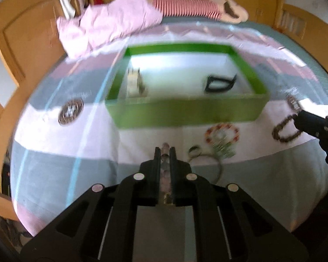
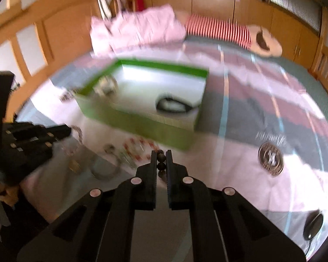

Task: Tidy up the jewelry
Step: 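Drop both bead bracelets into the green box and open both tools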

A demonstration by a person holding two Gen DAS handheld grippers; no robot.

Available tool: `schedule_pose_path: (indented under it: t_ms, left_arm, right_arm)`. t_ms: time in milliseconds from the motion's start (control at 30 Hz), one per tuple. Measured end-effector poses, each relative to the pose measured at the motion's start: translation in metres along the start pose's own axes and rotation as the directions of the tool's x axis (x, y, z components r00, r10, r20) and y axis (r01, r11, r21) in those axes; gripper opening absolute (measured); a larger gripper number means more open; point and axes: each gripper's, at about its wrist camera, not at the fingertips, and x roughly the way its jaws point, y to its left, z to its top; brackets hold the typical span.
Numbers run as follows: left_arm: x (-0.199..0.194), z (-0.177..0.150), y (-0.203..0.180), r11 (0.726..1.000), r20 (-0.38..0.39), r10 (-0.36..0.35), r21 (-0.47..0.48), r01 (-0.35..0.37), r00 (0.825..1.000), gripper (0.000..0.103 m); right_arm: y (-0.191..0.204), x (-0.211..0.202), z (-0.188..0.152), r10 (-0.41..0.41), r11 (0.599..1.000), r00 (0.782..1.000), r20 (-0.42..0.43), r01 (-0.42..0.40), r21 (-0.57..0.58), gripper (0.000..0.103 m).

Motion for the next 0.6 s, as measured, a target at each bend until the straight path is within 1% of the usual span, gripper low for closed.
schedule_pose_path:
  t_ms: [33, 100, 200, 233, 267, 367, 400, 467, 533, 600]
  left_arm:
    - [-0.007, 0.004, 0.000, 1.000, 0.011, -0.005, 0.001, 0.005, 1.000, 0.008]
    - [-0.030, 0.022, 0.000, 1.000, 0.058, -0.023, 0.007, 0.023, 0.998, 0.008]
    - [-0.057, 0.046, 0.003, 0.999, 0.121, -0.045, 0.011, 0.044, 0.992, 0.008]
    - [-0.063, 0.056, 0.004, 0.999, 0.137, -0.054, 0.012, 0.053, 0.989, 0.008]
    - [-0.070, 0.068, 0.006, 0.998, 0.159, -0.059, 0.011, 0.058, 0.986, 0.008]
    - [-0.076, 0.097, 0.011, 0.997, 0.193, -0.072, 0.002, 0.073, 0.979, 0.008]
    - [-0.073, 0.106, 0.013, 0.997, 0.191, -0.080, -0.006, 0.083, 0.978, 0.008]
    - [-0.052, 0.125, 0.017, 0.993, 0.152, -0.109, -0.024, 0.114, 0.982, 0.008]
    - [-0.028, 0.134, 0.015, 0.995, 0.124, -0.093, -0.029, 0.097, 0.988, 0.008]
    - [0.006, 0.137, 0.013, 0.998, 0.084, -0.056, -0.018, 0.057, 0.995, 0.008]
  right_arm:
    - [0.001, -0.005, 0.007, 0.004, 1.000, 1.000, 0.016, -0.004, 0.002, 0.008]
    - [0.001, -0.020, 0.025, 0.018, 1.000, 0.998, 0.053, -0.018, 0.007, 0.008]
    - [0.001, -0.035, 0.061, 0.021, 1.000, 0.995, 0.095, -0.022, 0.004, 0.008]
    - [0.001, -0.038, 0.070, 0.027, 1.000, 0.994, 0.105, -0.028, 0.005, 0.008]
    - [0.000, -0.040, 0.087, 0.032, 0.999, 0.992, 0.122, -0.034, 0.010, 0.008]
    - [-0.003, -0.032, 0.118, 0.012, 1.000, 0.991, 0.131, -0.015, 0.024, 0.008]
    - [-0.004, -0.024, 0.128, 0.014, 0.999, 0.992, 0.122, -0.019, 0.034, 0.008]
    - [-0.005, 0.001, 0.139, -0.001, 0.999, 0.996, 0.091, -0.003, 0.047, 0.008]
    - [-0.004, 0.038, 0.141, -0.041, 0.998, 0.998, 0.039, 0.039, 0.047, 0.008]
    - [-0.003, 0.072, 0.134, -0.059, 0.997, 0.998, -0.013, 0.060, 0.047, 0.008]
